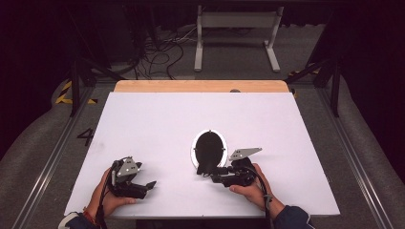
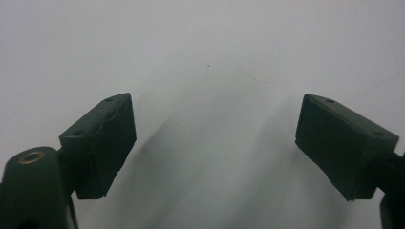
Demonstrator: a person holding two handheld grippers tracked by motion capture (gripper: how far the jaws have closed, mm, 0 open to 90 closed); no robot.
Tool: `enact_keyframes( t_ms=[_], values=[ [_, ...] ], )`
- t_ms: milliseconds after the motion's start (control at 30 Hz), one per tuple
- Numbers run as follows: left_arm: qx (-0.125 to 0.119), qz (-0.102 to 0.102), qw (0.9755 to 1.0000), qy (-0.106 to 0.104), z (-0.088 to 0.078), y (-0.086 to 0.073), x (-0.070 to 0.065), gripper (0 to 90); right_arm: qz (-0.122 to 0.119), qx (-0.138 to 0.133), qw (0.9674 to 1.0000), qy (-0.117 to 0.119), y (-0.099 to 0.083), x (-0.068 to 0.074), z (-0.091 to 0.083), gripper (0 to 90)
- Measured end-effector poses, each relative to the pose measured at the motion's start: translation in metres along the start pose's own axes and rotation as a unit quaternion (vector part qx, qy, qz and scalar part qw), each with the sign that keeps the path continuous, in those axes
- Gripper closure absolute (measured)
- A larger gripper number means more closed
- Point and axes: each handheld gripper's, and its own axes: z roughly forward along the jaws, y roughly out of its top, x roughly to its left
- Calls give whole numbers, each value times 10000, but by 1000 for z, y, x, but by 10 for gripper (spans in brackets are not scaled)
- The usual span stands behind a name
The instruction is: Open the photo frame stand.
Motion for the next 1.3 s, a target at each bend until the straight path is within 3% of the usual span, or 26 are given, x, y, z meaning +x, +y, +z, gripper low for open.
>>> enact_keyframes(
  t_ms=[167,433,567,733,867,1033,1133,1300],
  values=[
    [-1,-10,10000,-16,0,0,0,140,485,-228,9980,324,3,-9,-2,505],
    [10,59,10000,-45,5,6,-4,141,1067,-401,9913,660,6,-21,2,540],
    [6,118,9999,-103,11,14,-6,148,1636,-518,9815,849,9,-24,4,532],
    [-43,155,9996,-211,23,30,-8,158,1953,-562,9735,1045,13,-31,10,510],
    [-33,206,9992,-344,38,45,-7,163,1991,-556,9724,1084,15,-33,11,505],
    [-204,215,9980,-554,51,65,-6,163,2095,-596,9703,1049,19,-37,14,504],
    [-251,171,9976,-630,59,73,-4,160,2055,-582,9712,1058,19,-39,14,513],
    [-229,114,9975,-657,70,81,1,160,1870,-480,9768,924,21,-36,12,529]
  ],
)
